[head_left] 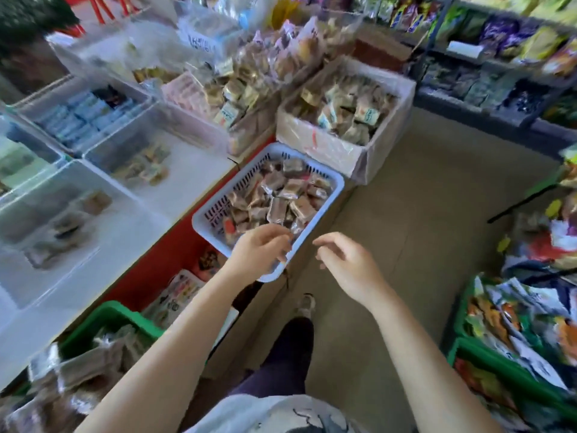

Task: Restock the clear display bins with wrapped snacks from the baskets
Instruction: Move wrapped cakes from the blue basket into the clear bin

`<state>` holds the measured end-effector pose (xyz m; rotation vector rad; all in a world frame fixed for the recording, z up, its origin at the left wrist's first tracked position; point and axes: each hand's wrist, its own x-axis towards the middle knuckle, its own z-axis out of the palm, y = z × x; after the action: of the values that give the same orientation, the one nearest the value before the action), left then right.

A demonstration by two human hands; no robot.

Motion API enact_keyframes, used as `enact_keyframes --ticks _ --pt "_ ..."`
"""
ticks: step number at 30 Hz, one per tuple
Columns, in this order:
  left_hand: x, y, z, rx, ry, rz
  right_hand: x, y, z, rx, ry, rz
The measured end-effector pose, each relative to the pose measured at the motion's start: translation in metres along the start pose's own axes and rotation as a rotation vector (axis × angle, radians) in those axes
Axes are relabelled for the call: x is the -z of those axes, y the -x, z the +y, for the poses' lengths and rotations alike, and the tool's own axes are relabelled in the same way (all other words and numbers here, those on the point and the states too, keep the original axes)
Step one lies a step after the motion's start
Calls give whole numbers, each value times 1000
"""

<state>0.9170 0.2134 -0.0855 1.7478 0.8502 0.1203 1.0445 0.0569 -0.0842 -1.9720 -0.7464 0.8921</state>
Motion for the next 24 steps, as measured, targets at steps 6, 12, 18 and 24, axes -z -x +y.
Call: enact_keyframes --ticks 6,12,18,24 --pt "-8 -162 31 55 69 44 71 -159 -4 -55 87 -79" --pt "-5 -311 94 86 174 61 151 -301 -40 -78 155 -70" --pt "1 -420 129 107 167 122 195 -435 -44 -109 151 -105" --pt "-8 -497 128 301 233 361 201 -572 -25 -85 431 -211"
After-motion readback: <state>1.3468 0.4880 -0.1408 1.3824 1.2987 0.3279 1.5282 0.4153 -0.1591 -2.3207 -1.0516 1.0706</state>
